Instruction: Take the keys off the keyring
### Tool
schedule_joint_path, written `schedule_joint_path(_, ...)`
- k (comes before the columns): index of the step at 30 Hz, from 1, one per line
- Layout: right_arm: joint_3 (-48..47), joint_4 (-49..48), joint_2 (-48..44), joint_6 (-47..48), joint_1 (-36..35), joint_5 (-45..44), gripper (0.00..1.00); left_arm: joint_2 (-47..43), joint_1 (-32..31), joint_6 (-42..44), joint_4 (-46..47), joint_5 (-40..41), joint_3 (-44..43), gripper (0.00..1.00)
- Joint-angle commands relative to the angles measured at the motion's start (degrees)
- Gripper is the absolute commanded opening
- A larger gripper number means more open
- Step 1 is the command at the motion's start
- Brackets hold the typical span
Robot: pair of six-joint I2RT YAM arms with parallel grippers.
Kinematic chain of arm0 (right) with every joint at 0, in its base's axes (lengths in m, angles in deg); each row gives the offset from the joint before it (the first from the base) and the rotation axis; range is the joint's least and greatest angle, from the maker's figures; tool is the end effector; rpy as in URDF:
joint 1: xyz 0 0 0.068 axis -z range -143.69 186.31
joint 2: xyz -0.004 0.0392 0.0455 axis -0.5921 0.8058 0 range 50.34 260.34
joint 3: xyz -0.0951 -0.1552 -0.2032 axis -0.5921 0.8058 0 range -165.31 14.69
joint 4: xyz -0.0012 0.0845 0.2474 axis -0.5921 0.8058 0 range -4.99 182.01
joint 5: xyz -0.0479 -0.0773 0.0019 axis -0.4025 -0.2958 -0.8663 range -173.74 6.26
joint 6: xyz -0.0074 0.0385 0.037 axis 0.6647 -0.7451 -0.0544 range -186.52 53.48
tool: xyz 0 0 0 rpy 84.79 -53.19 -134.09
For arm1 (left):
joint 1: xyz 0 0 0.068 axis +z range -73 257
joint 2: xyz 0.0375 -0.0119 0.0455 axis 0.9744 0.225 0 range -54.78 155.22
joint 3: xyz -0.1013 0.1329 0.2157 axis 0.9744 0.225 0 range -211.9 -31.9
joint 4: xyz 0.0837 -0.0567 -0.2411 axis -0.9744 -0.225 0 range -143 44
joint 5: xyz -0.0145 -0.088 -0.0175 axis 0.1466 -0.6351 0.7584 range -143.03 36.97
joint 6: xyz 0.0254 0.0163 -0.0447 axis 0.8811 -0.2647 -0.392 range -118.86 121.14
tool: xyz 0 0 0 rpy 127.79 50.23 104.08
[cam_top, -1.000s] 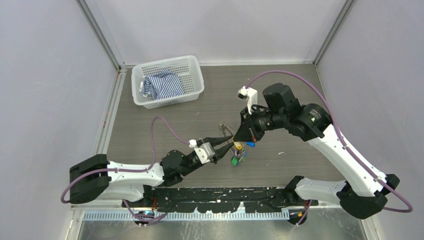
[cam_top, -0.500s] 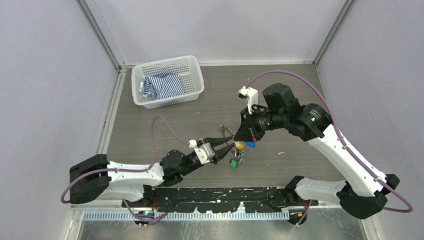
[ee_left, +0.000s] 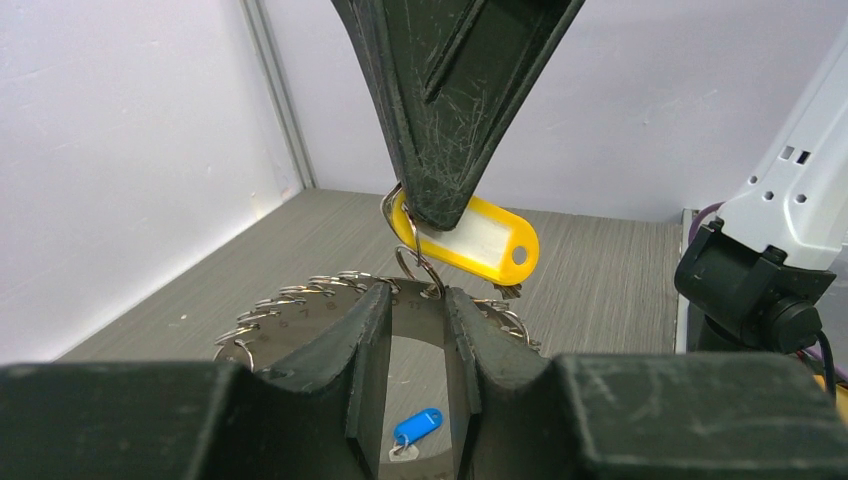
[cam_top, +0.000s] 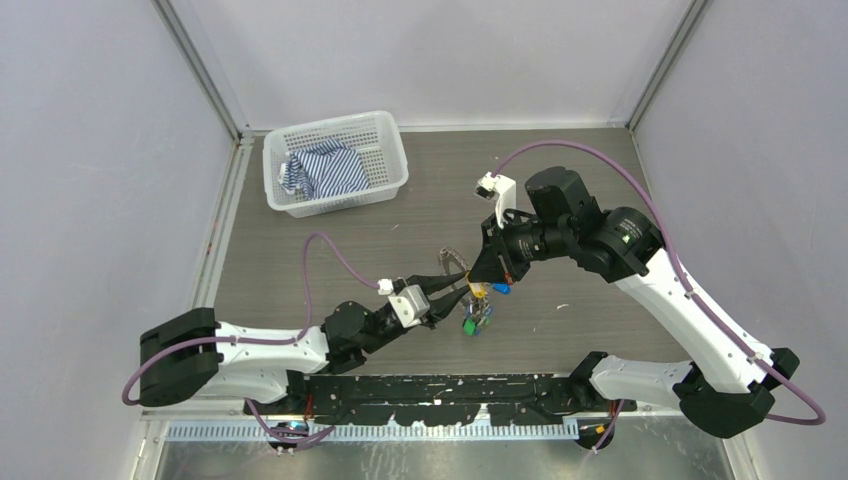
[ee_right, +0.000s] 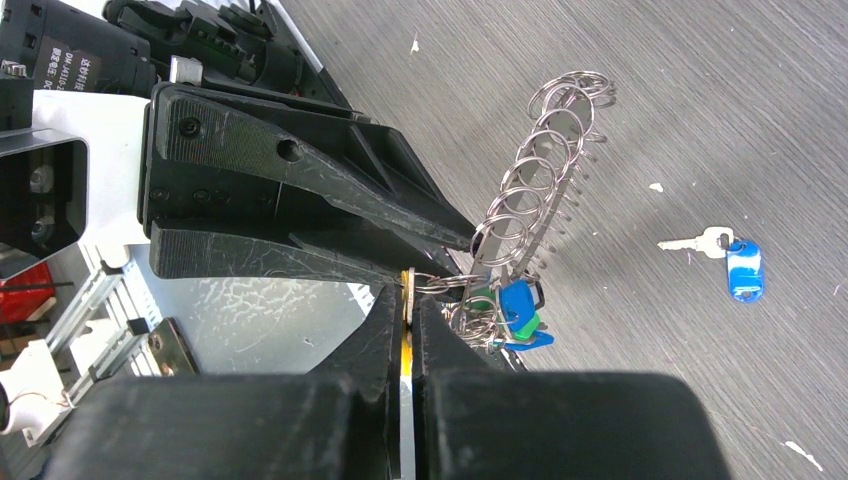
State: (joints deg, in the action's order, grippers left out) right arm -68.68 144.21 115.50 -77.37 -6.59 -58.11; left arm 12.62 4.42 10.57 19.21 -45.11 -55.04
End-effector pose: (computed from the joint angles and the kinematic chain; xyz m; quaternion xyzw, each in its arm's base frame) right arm 0.1384 0.1497 0.4170 -0.3333 0.8274 0.3629 0.2695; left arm 0.0758 -0.2255 0.2683 0.3280 0.4641 -0.3970 0.7207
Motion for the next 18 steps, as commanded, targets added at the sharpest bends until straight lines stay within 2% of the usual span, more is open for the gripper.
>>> schedule_joint_path(1, -2.64, -2.75, -0.96, -0.99, 0.07, 2.66, 0.01, 0.46, -0.46, 0.46, 4.62, 3.83, -1.72, 0.27)
schedule_joint_path(18, -1.72, -3.26, -0.4, -0.92, 0.04, 3.04, 0.01, 0.58, -1.25, -0.45, 6.63, 7.75, -1.54, 0.27)
